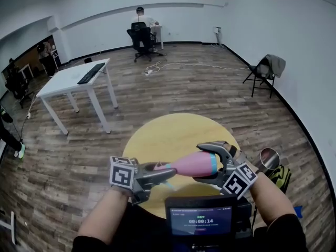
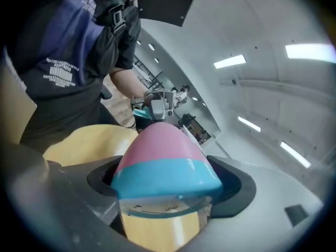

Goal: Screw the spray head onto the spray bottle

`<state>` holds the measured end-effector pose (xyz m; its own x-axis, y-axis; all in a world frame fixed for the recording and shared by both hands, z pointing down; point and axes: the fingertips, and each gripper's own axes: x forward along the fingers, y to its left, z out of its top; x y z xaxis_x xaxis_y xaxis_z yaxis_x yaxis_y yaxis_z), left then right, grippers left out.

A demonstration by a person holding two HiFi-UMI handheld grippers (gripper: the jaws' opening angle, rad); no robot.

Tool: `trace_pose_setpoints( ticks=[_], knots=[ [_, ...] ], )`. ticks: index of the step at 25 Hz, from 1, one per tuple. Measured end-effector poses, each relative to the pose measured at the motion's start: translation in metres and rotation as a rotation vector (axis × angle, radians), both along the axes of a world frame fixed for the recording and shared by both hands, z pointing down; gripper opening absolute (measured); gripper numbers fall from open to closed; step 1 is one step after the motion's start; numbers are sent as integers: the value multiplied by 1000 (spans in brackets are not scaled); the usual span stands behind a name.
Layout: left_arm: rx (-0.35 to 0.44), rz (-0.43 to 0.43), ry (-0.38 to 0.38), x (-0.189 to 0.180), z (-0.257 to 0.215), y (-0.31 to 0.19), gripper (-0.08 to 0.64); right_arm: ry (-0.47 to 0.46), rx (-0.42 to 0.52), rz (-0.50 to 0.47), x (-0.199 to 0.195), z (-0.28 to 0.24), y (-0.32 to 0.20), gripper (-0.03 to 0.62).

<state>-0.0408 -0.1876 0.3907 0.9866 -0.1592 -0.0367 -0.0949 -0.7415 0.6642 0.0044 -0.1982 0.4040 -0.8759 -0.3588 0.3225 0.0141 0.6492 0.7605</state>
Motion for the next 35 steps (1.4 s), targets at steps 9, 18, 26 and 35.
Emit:
trace_pose_setpoints(
  ticks=[9, 18, 26, 35],
  knots=[
    [568, -12, -371, 12, 3, 21, 195, -190, -1143, -128, 5, 10, 15, 482],
    [-24, -48, 69, -17, -4, -12, 187, -40, -13, 56, 4, -2, -20, 563],
    [376, -25, -185, 5, -1, 12, 198, -106, -579, -111, 3, 3, 7, 475],
    [320, -69, -145, -6, 8, -2, 187, -303, -827, -27, 8, -18, -17, 500]
  ],
)
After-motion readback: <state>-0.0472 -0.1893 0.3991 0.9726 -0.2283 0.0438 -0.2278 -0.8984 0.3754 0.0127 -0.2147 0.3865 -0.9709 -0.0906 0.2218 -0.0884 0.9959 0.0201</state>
